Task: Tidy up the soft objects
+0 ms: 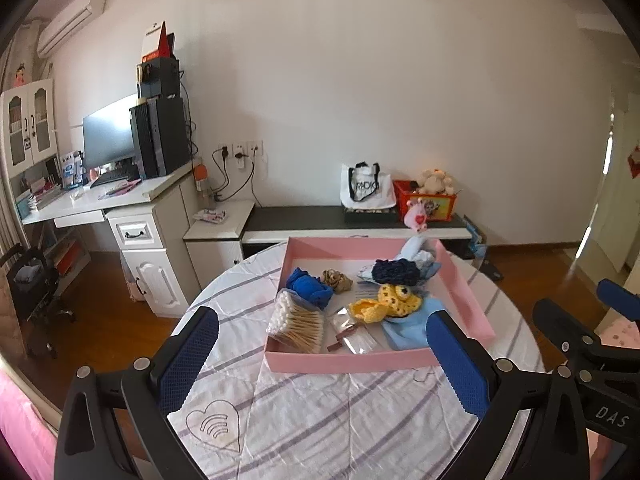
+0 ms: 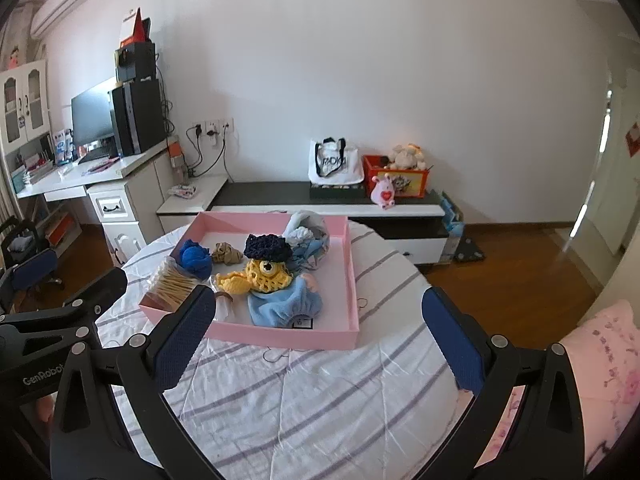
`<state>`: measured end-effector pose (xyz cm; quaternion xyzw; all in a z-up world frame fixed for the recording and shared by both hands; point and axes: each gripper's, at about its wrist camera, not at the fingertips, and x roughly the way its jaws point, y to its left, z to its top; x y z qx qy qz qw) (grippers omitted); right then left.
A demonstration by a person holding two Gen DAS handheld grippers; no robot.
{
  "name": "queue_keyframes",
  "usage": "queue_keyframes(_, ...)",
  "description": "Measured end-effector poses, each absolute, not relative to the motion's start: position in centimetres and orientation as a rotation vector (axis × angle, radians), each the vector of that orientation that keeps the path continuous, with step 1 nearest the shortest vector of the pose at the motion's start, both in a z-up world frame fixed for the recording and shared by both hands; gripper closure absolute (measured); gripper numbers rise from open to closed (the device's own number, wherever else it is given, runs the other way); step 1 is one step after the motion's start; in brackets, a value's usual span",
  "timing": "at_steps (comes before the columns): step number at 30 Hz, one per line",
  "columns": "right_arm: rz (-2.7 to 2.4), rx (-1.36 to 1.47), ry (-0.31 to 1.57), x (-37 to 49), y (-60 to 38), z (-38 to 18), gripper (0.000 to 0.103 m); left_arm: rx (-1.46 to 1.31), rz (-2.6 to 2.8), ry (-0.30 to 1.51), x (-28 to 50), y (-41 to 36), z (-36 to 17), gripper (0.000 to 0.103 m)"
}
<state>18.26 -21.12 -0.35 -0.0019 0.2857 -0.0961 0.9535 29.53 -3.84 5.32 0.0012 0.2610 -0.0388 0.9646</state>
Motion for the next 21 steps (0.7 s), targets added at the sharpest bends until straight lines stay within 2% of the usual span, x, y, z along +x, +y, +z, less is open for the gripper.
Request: queue_keyframes(21,-0.196,-0.09,0.354,8.2,-18.0,4.7,0.0,0.005,-0.056,0.327,17.3,-4.0,8.0,0.0)
